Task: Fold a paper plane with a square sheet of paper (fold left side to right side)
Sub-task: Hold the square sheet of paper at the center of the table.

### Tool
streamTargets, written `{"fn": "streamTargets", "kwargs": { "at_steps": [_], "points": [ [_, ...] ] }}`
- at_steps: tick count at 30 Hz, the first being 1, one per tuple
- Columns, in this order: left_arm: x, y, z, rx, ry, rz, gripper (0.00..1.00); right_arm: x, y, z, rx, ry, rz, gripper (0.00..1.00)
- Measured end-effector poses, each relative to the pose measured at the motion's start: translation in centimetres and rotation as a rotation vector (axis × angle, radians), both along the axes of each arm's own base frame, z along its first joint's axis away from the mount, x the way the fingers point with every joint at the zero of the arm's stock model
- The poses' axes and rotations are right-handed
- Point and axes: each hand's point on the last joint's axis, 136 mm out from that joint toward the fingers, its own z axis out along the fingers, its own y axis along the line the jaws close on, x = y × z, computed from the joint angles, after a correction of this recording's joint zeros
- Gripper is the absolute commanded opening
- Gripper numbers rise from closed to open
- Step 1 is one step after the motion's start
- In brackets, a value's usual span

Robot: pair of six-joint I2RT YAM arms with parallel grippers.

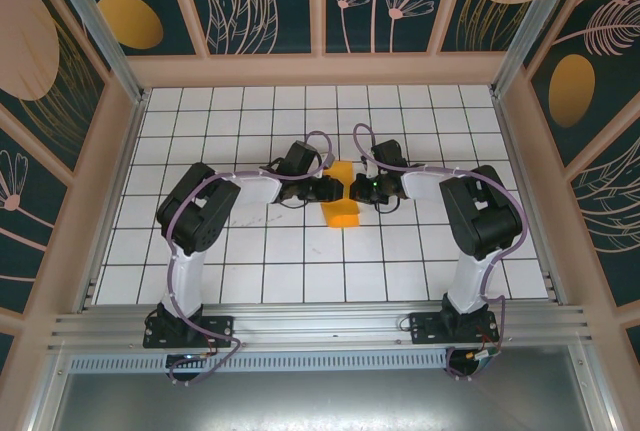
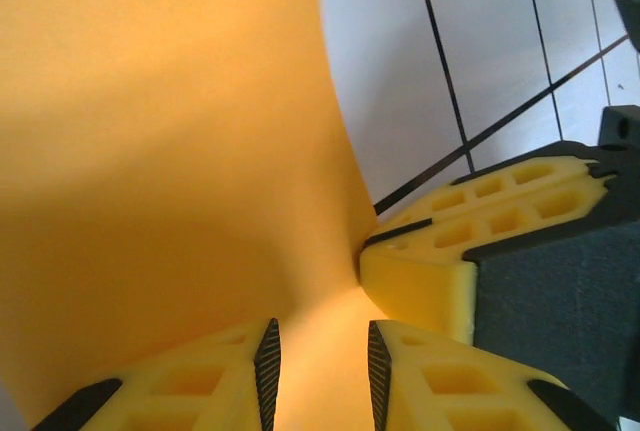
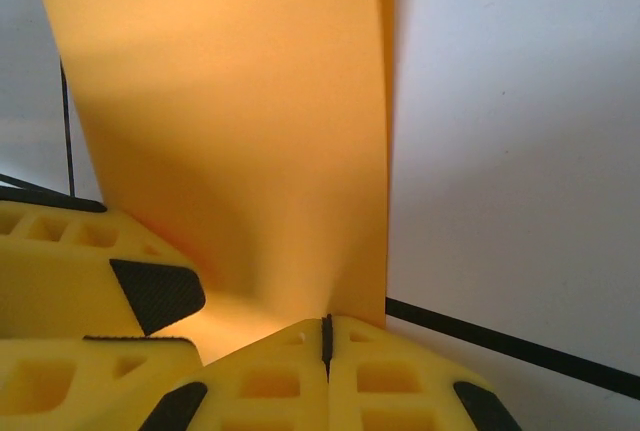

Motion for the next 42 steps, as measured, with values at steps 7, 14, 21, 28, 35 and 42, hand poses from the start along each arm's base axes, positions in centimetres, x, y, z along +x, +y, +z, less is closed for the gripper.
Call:
{"fn": "streamTargets", "kwargs": {
  "at_steps": [7,14,21,28,35,42],
  "points": [
    [0.1,0.3,-0.3,0.012,-0.011,0.013,0.32,0.0,0.0,0.0,0.001,0.000,0.001,0.02],
    [0.0,0.3,-0.4,0.005,-0.023,0.011,0.31,0.0,0.4,0.5,0.038,-0.001,0.012,0.02],
    [-0.1,0.2,-0.4,0.004,-0.028,0.009,0.31,1.1,0.6,3.5,0.116,-0.060,0.014,0.03],
    [-0.1,0.2,-0.4,0.005,-0.029,0.008,0.31,4.0,1.9,4.7,0.163,-0.096,0.009,0.03],
    [-0.1,0.2,-0.4,0.005,-0.030,0.008,0.31,4.6,2.4,1.9,0.154,-0.041,0.011,0.03],
    [-0.1,0.1,-0.3,0.006,-0.035,0.001,0.33,4.3,2.1,0.3,0.127,0.004,0.003,0.03]
  ]
}}
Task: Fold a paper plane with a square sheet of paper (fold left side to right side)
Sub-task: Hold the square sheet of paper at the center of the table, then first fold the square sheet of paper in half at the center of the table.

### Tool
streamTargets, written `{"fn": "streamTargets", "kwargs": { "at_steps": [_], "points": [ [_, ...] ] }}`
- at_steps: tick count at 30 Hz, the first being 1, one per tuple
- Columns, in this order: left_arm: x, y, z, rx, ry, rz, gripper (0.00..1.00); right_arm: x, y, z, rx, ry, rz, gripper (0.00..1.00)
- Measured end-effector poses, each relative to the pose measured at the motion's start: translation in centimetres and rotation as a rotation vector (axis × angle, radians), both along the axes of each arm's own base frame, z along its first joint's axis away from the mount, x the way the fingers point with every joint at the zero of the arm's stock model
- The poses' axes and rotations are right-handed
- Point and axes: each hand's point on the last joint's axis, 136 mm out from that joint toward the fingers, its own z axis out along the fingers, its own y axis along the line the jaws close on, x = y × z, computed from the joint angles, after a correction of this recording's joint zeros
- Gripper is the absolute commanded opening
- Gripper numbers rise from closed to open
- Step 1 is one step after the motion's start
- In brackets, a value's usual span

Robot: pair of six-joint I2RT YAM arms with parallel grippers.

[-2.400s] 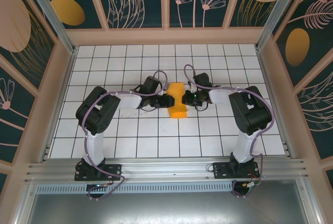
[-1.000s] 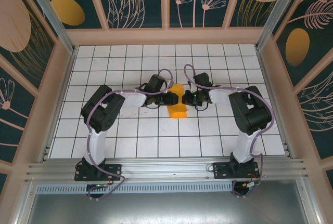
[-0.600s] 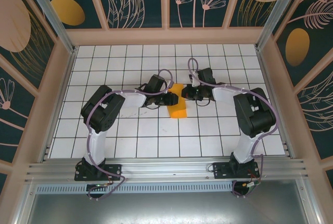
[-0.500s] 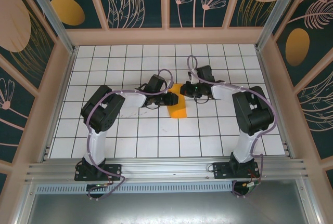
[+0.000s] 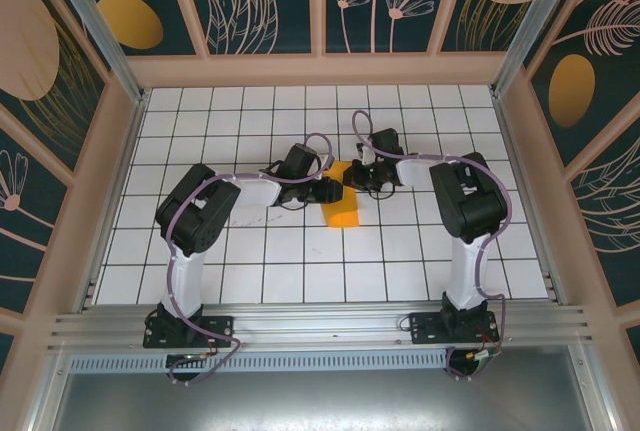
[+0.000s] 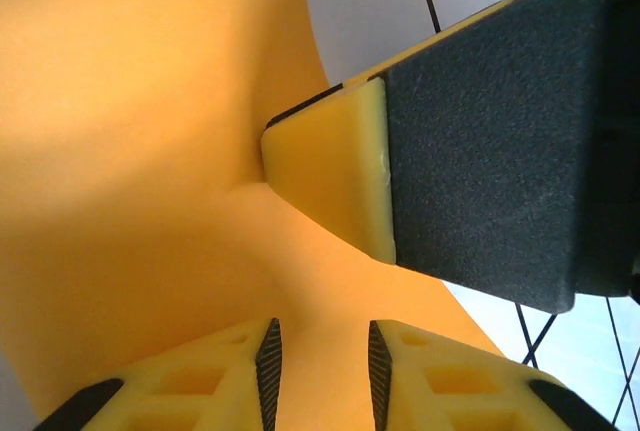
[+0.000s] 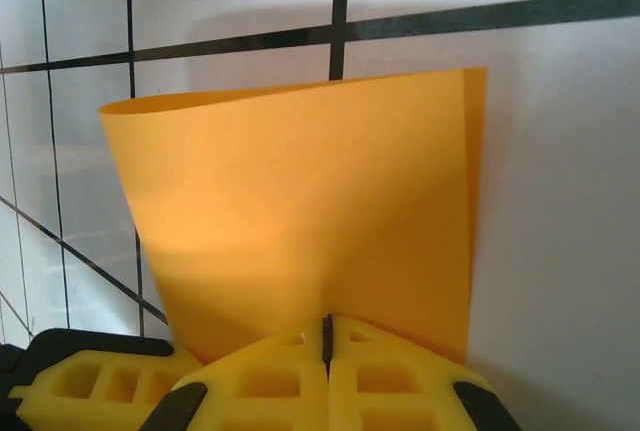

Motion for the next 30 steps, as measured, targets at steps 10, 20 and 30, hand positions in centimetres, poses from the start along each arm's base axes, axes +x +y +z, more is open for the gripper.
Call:
{"fn": "streamTargets", "kwargs": {
  "at_steps": [10,20,30],
  "points": [
    [-0.7,0.1,0.4,0.003,0.006,-0.014,0.37,0.0,-0.1,-0.1,-0.016,0.003,0.001,0.03],
    [-1.2,0.1,0.2,-0.017,0.003,-0.027,0.34,-0.1,0.0,-0.1,-0.018,0.002,0.001,0.03],
    [-3.3,0.5,0.1,-0.011,-0.007,-0.093,0.31,-0.3,0.2,-0.2,-0.021,0.007,0.007,0.03]
  ]
}}
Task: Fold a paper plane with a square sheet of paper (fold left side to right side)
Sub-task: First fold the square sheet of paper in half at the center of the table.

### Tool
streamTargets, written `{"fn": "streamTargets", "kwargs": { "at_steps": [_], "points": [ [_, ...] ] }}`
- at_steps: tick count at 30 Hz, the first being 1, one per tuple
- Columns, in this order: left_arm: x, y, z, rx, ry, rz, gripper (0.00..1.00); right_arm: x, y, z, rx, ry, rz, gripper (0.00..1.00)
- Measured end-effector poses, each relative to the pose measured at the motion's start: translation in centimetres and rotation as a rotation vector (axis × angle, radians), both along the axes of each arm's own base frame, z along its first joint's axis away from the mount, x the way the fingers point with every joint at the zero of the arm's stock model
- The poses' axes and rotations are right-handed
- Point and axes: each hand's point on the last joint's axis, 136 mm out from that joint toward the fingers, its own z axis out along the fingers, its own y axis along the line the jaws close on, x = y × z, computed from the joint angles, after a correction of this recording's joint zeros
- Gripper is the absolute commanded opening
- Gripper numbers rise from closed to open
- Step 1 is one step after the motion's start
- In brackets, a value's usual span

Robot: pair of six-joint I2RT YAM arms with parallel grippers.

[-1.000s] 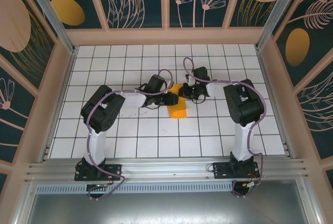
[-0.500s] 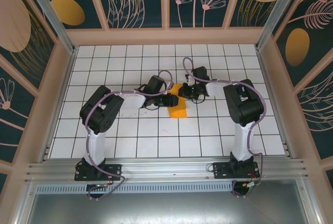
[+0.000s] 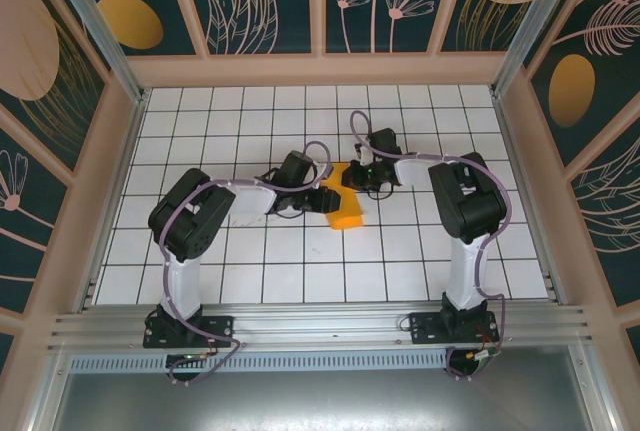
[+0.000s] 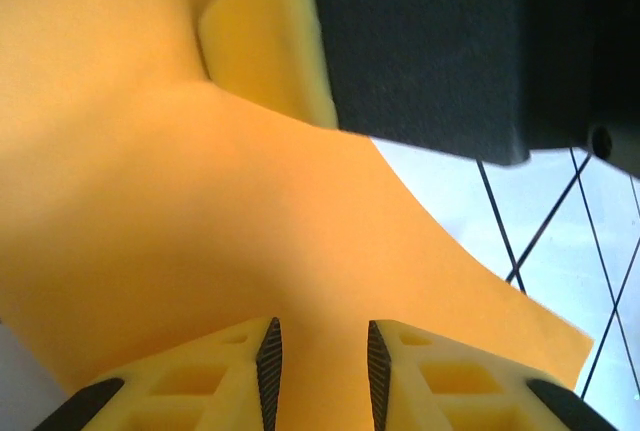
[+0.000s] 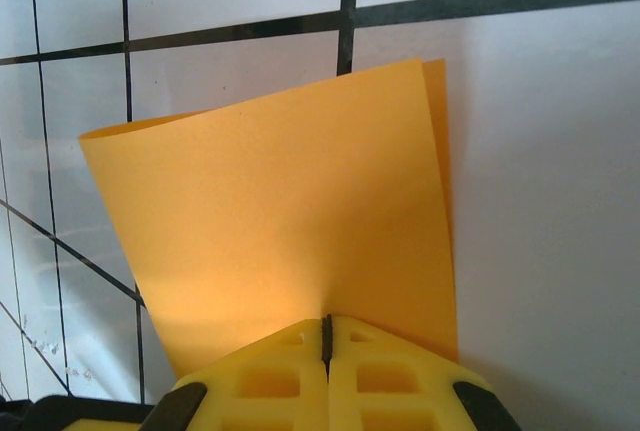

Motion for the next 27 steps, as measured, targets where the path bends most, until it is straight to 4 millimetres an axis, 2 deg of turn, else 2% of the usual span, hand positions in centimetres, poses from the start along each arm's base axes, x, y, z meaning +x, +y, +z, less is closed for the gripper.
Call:
{"fn": "streamTargets", "kwargs": {
  "at_steps": [22,25,27],
  "points": [
    [-7.8,0.7,0.2,-0.033,0.083,-0.163,0.32,0.0,0.0,0.0,-0.001,0.001,0.000,0.03],
    [-8.3,1.2,0.7,-0.032,0.109,-0.147,0.32,0.0,0.0,0.0,-0.001,0.001,0.000,0.03],
    [-7.7,1.6,1.9,-0.049,0.100,-0.121,0.33,0.0,0.0,0.0,-0.001,0.001,0.000,0.03]
  ]
}}
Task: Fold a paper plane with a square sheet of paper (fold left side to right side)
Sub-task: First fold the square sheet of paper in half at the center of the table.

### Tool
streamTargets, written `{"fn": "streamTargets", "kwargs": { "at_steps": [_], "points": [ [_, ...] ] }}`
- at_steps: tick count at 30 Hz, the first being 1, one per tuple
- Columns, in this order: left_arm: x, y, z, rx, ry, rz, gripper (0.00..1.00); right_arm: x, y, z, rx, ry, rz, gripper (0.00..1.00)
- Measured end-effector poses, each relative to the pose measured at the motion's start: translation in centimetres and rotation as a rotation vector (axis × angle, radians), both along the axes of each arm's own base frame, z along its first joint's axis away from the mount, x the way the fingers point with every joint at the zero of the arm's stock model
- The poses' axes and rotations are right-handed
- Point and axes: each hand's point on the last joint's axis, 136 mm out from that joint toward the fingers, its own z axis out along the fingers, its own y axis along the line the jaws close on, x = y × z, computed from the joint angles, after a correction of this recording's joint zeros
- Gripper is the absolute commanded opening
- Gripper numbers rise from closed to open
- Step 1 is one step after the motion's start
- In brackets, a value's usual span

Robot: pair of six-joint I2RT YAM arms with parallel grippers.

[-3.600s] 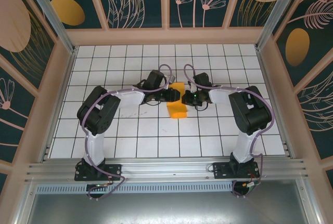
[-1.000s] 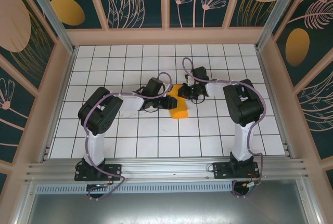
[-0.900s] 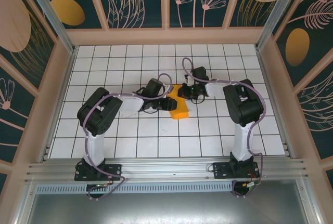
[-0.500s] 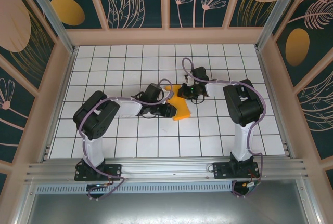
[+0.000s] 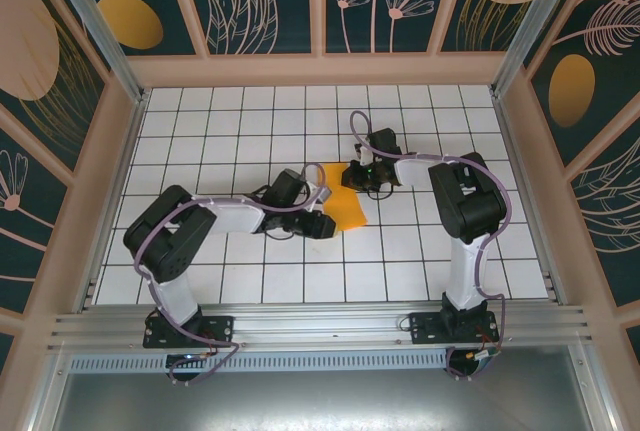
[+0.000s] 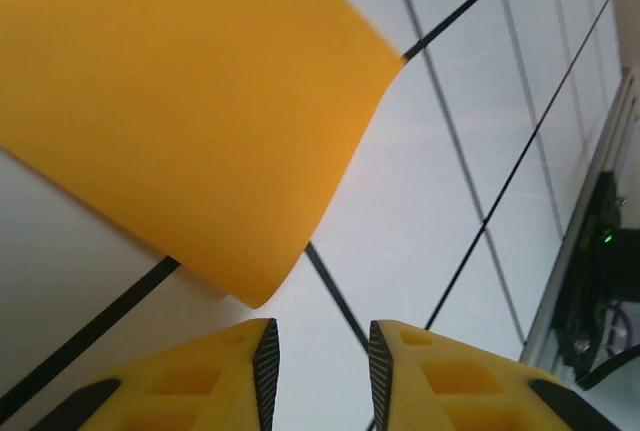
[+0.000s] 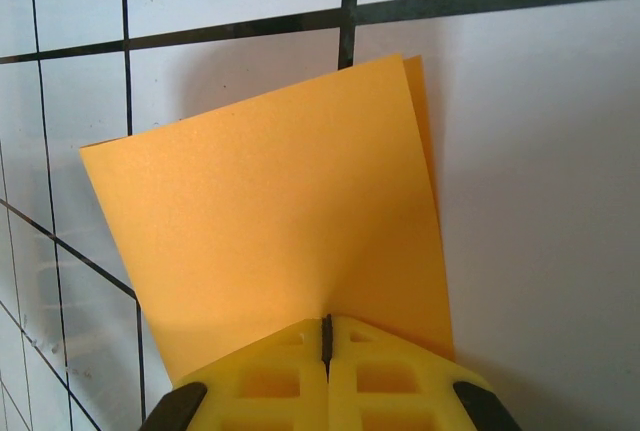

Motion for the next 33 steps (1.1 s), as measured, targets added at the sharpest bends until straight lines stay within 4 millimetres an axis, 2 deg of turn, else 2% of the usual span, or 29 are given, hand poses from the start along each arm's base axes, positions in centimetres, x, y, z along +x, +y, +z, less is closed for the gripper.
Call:
{"fn": "streamTargets", "kwargs": {
  "at_steps": [5,8,10,14,17,22,28,33],
  "points": [
    [3.6,1.1,4.0,-0.058,-0.082,0.093,0.33,0.0,0.0,0.0,0.000,0.000,0.000,0.03],
    [5.1,0.6,4.4,-0.066,-0.101,0.104,0.32,0.0,0.0,0.0,0.000,0.000,0.000,0.03],
    [5.5,0.3,3.8,-0.056,-0.094,0.104,0.32,0.0,0.0,0.0,0.000,0.000,0.000,0.03],
    [5.4,-0.1,1.2,-0.014,-0.053,0.097,0.31,0.0,0.0,0.0,0.000,0.000,0.000,0.03],
    [5.6,-1.1,-0.1,0.013,-0.052,0.082,0.30,0.0,0.0,0.0,0.000,0.000,0.000,0.03],
    [5.4,-2.4,-0.9,0.036,-0.076,0.056,0.30,0.0,0.0,0.0,0.000,0.000,0.001,0.03],
    [4.7,-2.4,-2.1,0.073,-0.075,0.033,0.28,0.0,0.0,0.0,0.000,0.000,0.001,0.03],
    [4.6,-2.4,-2.2,0.080,-0.090,0.018,0.27,0.0,0.0,0.0,-0.003,0.002,-0.001,0.03]
  ]
}}
